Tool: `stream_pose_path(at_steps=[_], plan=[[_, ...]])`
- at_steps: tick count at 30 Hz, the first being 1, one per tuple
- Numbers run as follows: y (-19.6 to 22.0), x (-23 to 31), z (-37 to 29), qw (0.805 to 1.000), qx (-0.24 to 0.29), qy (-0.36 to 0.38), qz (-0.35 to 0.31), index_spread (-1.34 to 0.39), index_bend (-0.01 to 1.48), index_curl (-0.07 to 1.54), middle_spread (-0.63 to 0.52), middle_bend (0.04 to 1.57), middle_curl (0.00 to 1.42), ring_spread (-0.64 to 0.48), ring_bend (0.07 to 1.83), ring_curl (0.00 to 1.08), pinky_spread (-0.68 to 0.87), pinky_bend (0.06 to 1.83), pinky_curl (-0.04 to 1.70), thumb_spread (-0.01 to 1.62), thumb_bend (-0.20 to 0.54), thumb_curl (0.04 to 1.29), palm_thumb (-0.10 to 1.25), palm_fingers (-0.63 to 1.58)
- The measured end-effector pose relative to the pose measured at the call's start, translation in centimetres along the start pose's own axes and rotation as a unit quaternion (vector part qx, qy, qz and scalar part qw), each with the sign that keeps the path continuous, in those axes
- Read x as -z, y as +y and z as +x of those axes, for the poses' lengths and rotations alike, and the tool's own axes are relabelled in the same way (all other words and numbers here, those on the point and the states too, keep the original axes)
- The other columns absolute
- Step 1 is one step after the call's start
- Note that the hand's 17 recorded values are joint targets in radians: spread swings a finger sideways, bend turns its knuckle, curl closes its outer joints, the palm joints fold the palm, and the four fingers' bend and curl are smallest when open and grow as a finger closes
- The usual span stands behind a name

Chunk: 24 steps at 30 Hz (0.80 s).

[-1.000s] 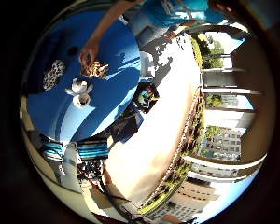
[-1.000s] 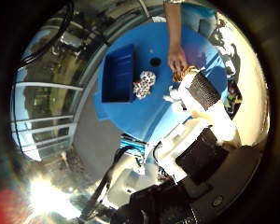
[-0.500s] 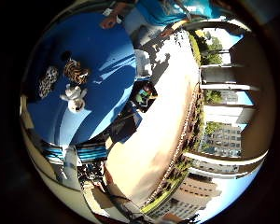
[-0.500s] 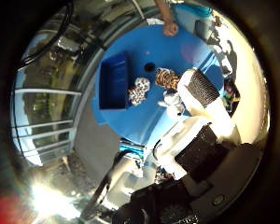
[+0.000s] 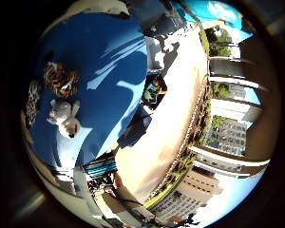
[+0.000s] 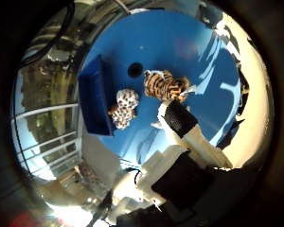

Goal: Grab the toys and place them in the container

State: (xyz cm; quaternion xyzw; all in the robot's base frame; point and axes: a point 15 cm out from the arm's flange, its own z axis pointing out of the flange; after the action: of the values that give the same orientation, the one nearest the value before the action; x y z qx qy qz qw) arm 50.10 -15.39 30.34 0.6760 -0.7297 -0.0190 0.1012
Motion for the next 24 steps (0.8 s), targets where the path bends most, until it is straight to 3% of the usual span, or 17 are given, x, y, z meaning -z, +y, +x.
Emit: stream_pose_path(at_steps=[5,12,15,18,20,24], plan=[[-2.7,-6.4,-1.5,0.999,0.006,-0.006,-0.037,-0.01,0.13,0.24,0.11,0.19,0.32,0.30,0.37,0.33,0.47,0.63,0.32,1.14,-0.032,0.34,0.49,0.23],[-3.5,-13.4,-4.5,0.995,0.028,-0.009,-0.099,0.04,0.14,0.22,0.11,0.20,0.33,0.31,0.45,0.34,0.49,0.69,0.31,1.10,-0.030,0.33,0.48,0.28],[-3.5,-14.8,-5.7,0.993,0.033,-0.007,-0.112,0.03,0.14,0.21,0.05,0.25,0.36,0.30,0.56,0.36,0.50,0.70,0.29,1.09,-0.030,0.34,0.49,0.45],[-3.4,-14.9,-6.4,0.992,0.039,-0.005,-0.119,-0.07,0.13,0.18,-0.04,0.42,0.42,0.23,0.70,0.39,0.49,0.81,0.30,1.08,-0.018,0.35,0.53,0.81],[-3.3,-14.7,-6.8,0.992,0.042,-0.003,-0.120,-0.14,0.11,0.15,-0.08,0.57,0.50,0.18,0.87,0.47,0.46,0.90,0.35,1.08,-0.006,0.37,0.58,0.99],[-3.3,-14.4,-7.1,0.992,0.045,-0.002,-0.118,-0.26,0.15,0.08,-0.15,0.76,0.63,0.09,1.13,0.60,0.42,1.01,0.45,1.07,-0.004,0.41,0.68,1.00]])
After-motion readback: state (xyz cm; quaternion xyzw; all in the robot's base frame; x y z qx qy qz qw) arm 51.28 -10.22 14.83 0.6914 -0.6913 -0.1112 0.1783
